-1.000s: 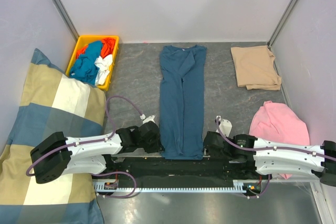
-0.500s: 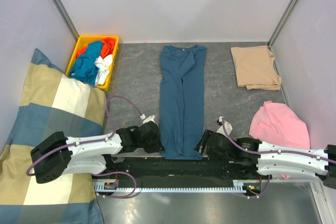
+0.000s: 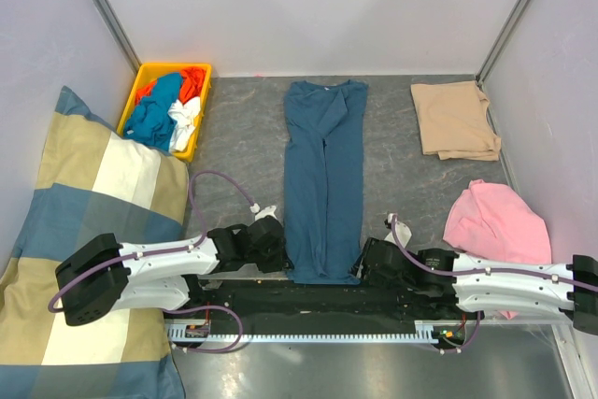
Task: Fold and stack the t-shirts
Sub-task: Fold the tshirt
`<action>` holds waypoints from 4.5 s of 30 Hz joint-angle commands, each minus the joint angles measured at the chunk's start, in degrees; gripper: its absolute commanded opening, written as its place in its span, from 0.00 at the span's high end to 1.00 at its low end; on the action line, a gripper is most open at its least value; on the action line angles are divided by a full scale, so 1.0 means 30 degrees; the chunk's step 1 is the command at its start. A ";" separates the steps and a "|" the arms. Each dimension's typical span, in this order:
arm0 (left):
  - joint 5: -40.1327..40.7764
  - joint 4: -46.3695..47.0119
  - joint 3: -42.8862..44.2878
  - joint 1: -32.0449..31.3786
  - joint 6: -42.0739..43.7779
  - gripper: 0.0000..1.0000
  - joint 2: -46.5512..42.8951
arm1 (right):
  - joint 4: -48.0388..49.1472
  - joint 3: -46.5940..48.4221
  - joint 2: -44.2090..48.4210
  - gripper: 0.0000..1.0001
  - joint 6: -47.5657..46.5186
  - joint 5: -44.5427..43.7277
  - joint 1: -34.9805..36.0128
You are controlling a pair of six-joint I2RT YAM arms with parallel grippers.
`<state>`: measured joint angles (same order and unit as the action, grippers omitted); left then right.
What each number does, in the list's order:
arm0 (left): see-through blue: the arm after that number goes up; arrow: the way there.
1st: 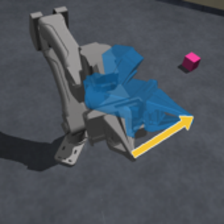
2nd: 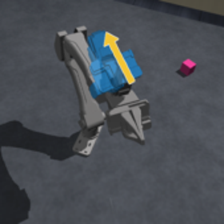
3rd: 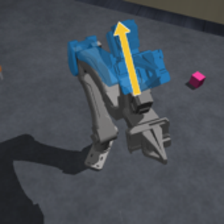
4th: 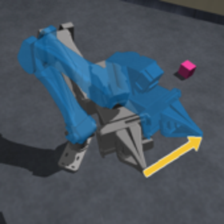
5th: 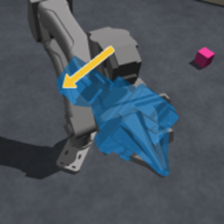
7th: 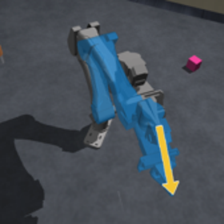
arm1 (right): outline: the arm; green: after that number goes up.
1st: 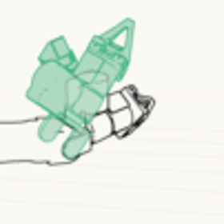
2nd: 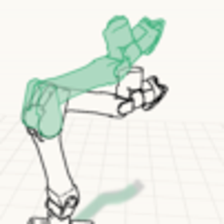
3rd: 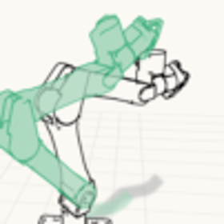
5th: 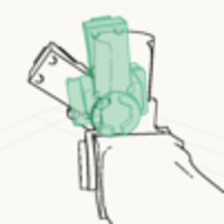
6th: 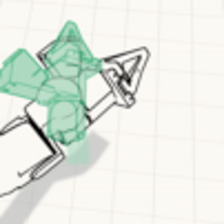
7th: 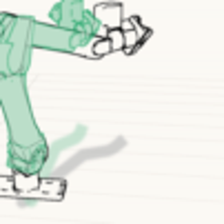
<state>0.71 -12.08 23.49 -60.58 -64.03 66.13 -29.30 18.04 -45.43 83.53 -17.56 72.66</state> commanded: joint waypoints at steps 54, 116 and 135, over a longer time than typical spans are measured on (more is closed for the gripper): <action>0.0611 -0.4645 0.5906 0.0006 0.2209 0.98 -0.1861 | -0.4472 0.6548 -0.0559 0.95 -0.2089 -0.4190 0.0125; -0.4308 -0.0052 1.4193 1.4305 0.9919 0.00 1.0952 | 0.5811 1.1775 -1.2430 0.02 -1.6918 0.2042 -1.7015; -0.3694 0.4875 0.5121 1.0642 0.6871 0.00 0.7429 | 0.8536 0.3889 -0.8586 0.17 -1.5303 0.7084 -1.6487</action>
<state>-11.05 1.19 40.45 -27.88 -41.08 88.07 -8.05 30.81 -71.00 35.92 1.06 23.05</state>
